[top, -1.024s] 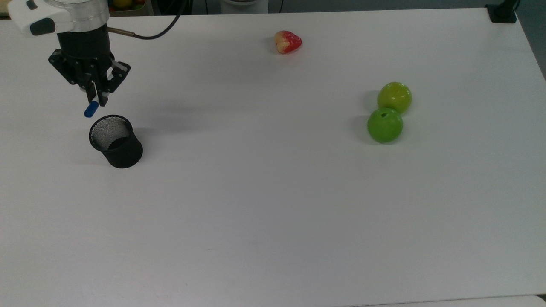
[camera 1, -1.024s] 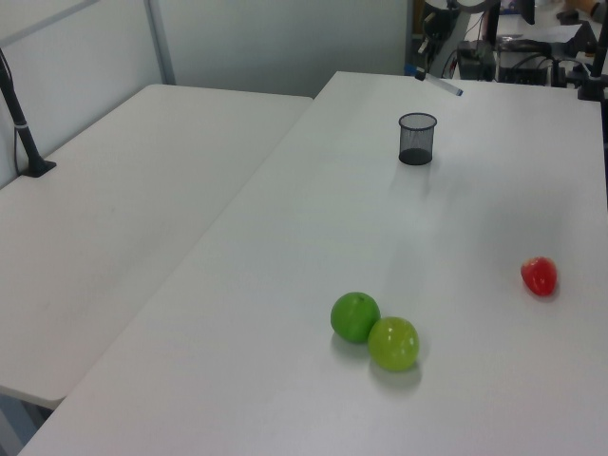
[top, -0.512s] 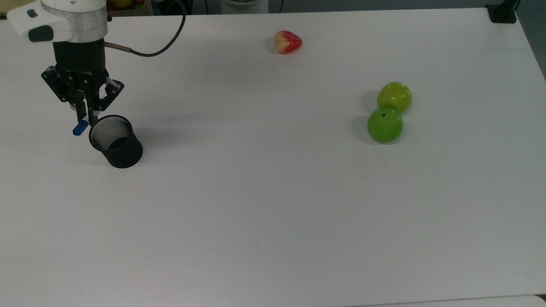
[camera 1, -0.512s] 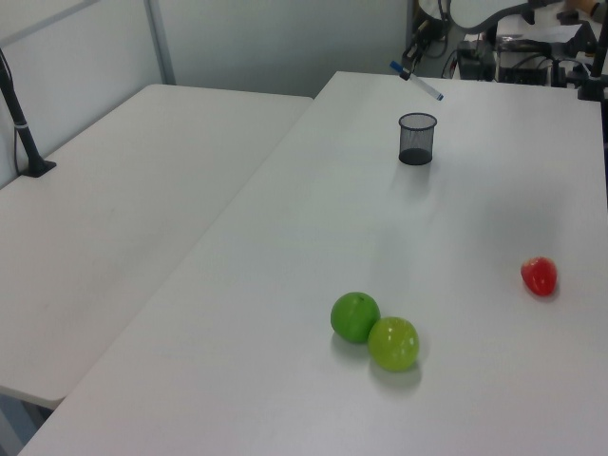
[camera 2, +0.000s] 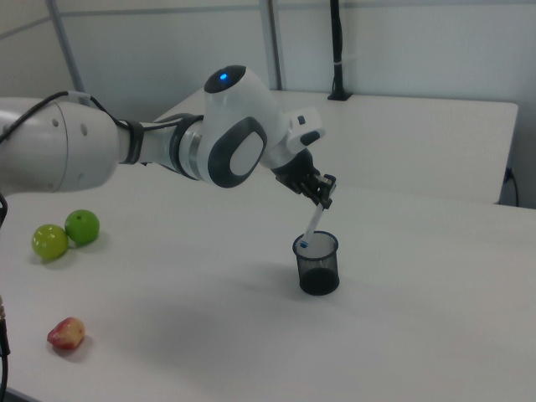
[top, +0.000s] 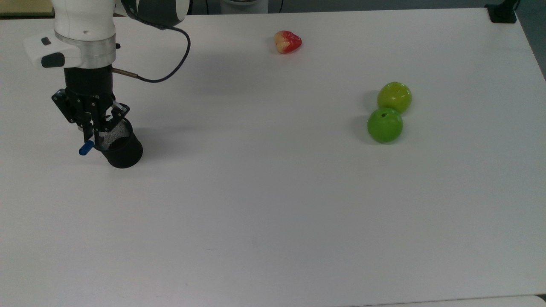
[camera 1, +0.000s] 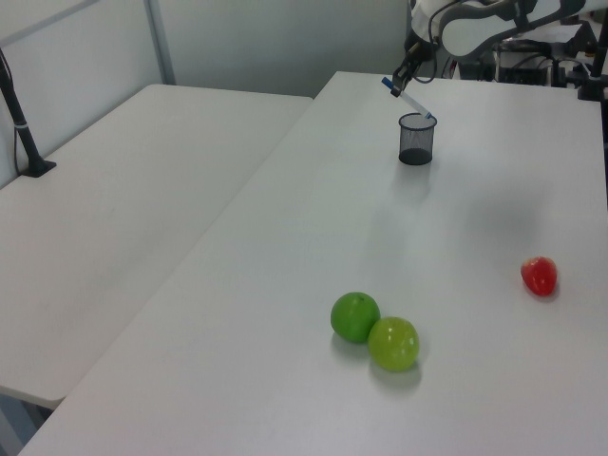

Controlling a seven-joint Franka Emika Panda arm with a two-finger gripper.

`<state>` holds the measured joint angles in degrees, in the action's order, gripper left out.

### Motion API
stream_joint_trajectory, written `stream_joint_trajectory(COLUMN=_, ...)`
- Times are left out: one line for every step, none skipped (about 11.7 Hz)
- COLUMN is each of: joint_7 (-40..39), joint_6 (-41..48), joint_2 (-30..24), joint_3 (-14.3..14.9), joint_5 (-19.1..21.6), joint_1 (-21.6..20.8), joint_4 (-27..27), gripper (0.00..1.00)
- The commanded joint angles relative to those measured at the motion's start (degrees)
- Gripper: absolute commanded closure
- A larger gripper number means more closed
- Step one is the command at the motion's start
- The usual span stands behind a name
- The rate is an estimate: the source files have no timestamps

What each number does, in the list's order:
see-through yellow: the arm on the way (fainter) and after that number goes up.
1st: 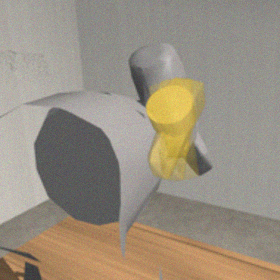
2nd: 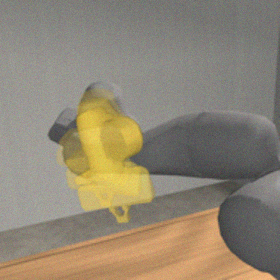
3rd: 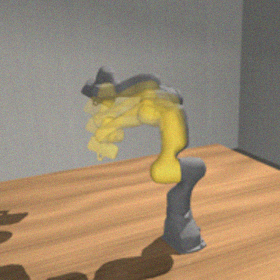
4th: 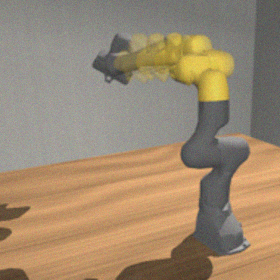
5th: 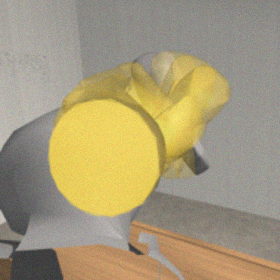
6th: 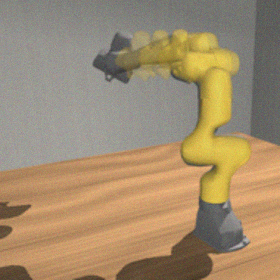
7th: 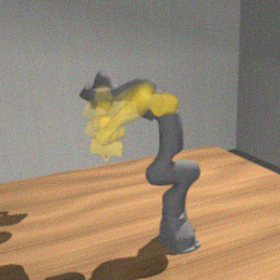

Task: Place marker
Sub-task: 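Lower the marker tip-first into the mesh cup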

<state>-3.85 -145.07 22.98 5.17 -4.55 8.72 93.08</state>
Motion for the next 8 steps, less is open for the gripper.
stream_joint_trajectory(joint_7=1.39, joint_6=-6.34, joint_2=0.3, joint_3=0.19, joint_5=-0.38, joint_1=-0.19, joint_4=2.63, gripper=0.86)
stream_joint_trajectory(joint_7=1.39, joint_6=-7.41, joint_2=0.48, joint_3=0.19, joint_5=-0.38, joint_1=-0.19, joint_4=3.33, gripper=0.86)
stream_joint_trajectory(joint_7=1.39, joint_6=-8.12, joint_2=0.48, joint_3=0.28, joint_5=-0.38, joint_1=-0.19, joint_4=3.95, gripper=0.86)
stream_joint_trajectory(joint_7=1.39, joint_6=-8.47, joint_2=0.48, joint_3=0.28, joint_5=-0.38, joint_1=-0.19, joint_4=4.56, gripper=0.86)
stream_joint_trajectory(joint_7=1.39, joint_6=-8.56, joint_2=0.48, joint_3=0.28, joint_5=-0.38, joint_1=-0.19, joint_4=5.0, gripper=0.86)
stream_joint_trajectory(joint_7=1.39, joint_6=-8.56, joint_2=0.48, joint_3=0.28, joint_5=-0.38, joint_1=-0.19, joint_4=5.36, gripper=0.86)
stream_joint_trajectory(joint_7=1.39, joint_6=-8.56, joint_2=0.48, joint_3=0.28, joint_5=-0.38, joint_1=-0.19, joint_4=5.53, gripper=0.85)
stream_joint_trajectory(joint_7=1.39, joint_6=-8.56, joint_2=0.48, joint_3=0.28, joint_5=-0.38, joint_1=-0.19, joint_4=5.62, gripper=0.85)
